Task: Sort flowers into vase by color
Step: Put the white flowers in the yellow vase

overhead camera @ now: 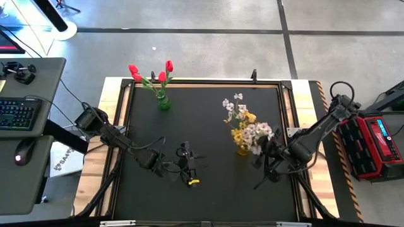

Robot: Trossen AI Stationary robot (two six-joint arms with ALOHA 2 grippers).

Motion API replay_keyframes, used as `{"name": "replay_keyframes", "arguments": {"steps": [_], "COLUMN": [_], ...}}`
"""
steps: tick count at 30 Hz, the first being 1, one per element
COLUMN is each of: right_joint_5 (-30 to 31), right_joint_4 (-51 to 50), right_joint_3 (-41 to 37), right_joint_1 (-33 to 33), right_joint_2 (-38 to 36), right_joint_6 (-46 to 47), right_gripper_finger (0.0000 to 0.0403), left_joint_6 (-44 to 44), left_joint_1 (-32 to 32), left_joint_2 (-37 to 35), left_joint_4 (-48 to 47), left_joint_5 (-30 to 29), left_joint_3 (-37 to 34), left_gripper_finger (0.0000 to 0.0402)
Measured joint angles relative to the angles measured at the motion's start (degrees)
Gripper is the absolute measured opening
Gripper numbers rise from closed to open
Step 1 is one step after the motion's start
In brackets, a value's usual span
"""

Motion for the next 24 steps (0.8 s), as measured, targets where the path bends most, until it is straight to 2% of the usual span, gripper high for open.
{"name": "replay_keyframes", "arguments": {"steps": [5, 12, 15, 20, 24], "right_joint_5": [-7.21, -11.66, -10.71, -3.53, 0.62], "right_joint_4": [-2.12, -3.11, -3.05, -2.85, -2.87], "right_joint_3": [2.71, 5.59, 6.12, 6.98, 7.11], "right_joint_1": [-0.16, 0.44, 1.46, 2.79, 2.61], "right_joint_2": [-2.68, -5.47, -5.88, -6.03, -6.01], "right_joint_6": [-0.39, -3.18, -4.12, -4.01, -3.62], "right_gripper_finger": [0.0199, 0.0204, 0.0204, 0.0202, 0.0174], "left_joint_6": [0.0, -0.52, -0.5, -0.5, -0.5], "left_joint_1": [0.0, 0.0, 0.0, 0.0, 0.0], "left_joint_2": [0.0, 0.0, 0.02, 0.02, 0.02], "left_joint_4": [0.0, 0.0, -0.02, -0.03, -0.02], "left_joint_5": [0.0, 0.0, 0.0, 0.0, 0.0], "left_joint_3": [0.0, 0.02, 0.02, 0.02, 0.02], "left_gripper_finger": [0.0159, 0.0159, 0.0159, 0.0159, 0.0159]}}
